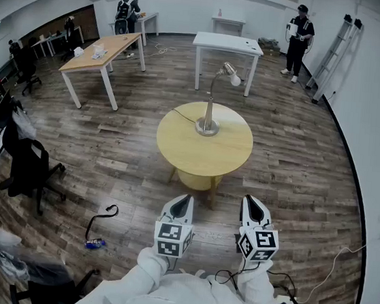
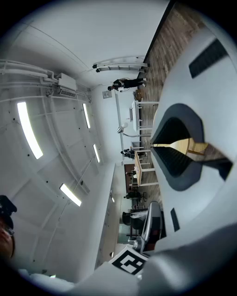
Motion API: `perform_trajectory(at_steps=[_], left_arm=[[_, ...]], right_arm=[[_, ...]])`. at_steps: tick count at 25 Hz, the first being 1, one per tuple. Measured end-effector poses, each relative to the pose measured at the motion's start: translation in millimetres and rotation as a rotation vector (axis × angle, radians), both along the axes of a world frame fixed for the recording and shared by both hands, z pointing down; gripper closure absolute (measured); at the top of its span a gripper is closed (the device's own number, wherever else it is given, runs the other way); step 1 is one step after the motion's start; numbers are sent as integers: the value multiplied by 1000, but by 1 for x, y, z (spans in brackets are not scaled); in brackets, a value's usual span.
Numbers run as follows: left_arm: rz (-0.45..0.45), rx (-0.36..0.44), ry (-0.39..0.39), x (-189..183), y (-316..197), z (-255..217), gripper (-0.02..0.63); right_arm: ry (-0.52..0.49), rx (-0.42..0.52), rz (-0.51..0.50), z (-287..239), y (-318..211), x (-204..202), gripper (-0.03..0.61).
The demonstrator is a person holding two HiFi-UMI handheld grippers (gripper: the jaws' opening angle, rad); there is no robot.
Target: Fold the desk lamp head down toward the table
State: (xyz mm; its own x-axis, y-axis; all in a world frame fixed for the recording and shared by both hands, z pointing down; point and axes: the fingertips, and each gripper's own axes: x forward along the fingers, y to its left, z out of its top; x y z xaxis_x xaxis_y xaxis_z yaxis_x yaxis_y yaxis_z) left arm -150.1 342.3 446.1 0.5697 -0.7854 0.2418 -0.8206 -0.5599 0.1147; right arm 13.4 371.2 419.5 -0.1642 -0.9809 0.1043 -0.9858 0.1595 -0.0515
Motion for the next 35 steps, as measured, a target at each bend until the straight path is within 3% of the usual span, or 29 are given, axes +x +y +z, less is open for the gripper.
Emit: perform_trajectory(at_steps=[12, 20, 35], left_arm=[[46, -35, 0, -17, -28, 15, 613], [52, -40, 8, -10, -59, 19, 613], [8, -21, -16, 42, -187, 14, 612]], right_arm=[[-64, -30, 88, 20, -24, -3, 575], [-53, -27, 93, 19, -56, 4, 575], [-54, -9, 25, 12, -197, 48, 575]])
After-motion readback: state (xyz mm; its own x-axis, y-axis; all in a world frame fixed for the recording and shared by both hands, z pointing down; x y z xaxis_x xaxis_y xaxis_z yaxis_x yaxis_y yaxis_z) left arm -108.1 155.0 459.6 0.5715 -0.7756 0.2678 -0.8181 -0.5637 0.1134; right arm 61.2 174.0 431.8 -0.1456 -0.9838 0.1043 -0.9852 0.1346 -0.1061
